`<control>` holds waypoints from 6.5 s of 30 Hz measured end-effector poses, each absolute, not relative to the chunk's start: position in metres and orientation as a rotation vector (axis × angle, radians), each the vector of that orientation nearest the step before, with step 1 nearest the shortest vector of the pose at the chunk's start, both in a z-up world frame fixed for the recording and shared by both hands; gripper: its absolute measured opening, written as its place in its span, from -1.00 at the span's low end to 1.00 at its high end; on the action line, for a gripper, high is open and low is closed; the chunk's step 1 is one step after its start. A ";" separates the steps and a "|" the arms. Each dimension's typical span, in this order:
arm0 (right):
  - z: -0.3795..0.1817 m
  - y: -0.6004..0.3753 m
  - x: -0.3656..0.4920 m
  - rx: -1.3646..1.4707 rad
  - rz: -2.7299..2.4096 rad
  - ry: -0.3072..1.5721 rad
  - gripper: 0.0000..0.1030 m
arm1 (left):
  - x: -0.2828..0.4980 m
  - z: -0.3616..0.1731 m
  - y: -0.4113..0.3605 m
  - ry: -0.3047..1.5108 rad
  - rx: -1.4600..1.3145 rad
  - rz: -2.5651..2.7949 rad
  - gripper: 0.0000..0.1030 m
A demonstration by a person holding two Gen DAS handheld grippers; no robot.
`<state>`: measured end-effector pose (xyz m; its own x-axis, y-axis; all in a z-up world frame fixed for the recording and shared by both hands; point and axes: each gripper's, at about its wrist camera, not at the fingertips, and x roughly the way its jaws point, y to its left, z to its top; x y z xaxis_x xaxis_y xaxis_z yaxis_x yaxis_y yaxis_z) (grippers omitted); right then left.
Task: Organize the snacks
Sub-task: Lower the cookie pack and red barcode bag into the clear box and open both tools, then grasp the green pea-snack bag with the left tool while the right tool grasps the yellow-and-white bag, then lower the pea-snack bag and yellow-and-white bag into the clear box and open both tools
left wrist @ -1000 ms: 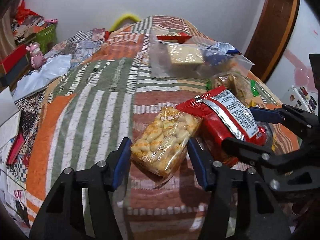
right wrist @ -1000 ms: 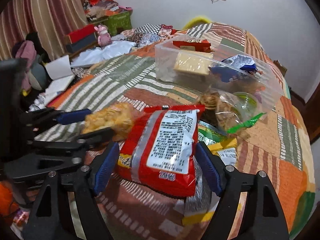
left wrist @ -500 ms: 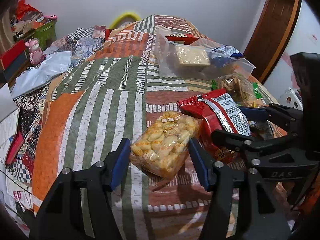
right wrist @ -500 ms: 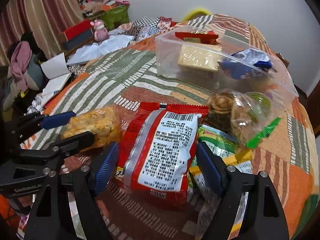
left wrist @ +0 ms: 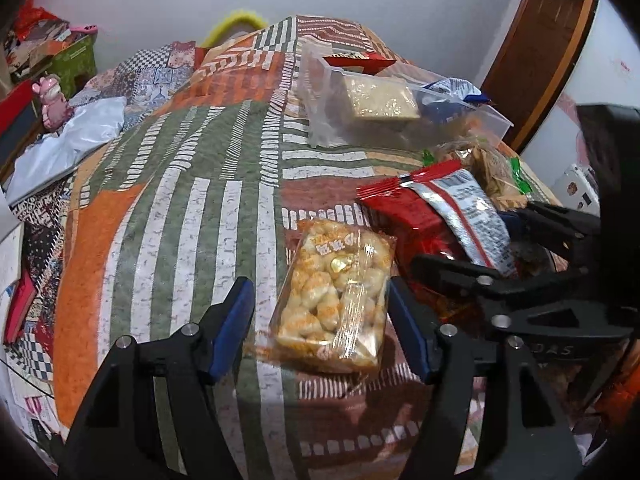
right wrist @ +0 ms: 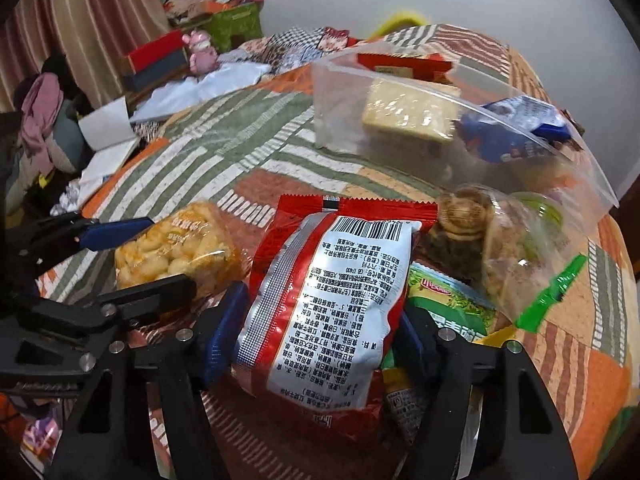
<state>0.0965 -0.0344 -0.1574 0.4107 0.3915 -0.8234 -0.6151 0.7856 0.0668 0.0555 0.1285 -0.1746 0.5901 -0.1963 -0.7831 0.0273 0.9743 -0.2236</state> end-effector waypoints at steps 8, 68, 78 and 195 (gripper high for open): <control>-0.134 -0.050 0.089 -0.205 0.668 0.902 0.26 | 0.066 -0.174 0.117 0.922 -0.179 -0.123 -0.09; -0.108 -0.127 0.273 -0.052 0.568 0.814 0.29 | 0.271 -0.116 0.034 0.842 -0.146 -0.109 -0.10; -0.098 -0.130 0.266 -0.070 0.554 0.825 0.34 | 0.252 -0.099 0.030 0.798 -0.119 -0.100 0.18; -0.068 -0.144 0.197 0.019 0.593 0.699 0.04 | 0.185 -0.071 0.047 0.766 -0.165 -0.086 -0.12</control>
<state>0.1965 -0.1438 -0.0678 0.6085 0.5197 -0.5998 -0.5070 0.8360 0.2099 0.1851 0.0474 -0.0708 0.7178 -0.1376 -0.6826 0.0175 0.9835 -0.1799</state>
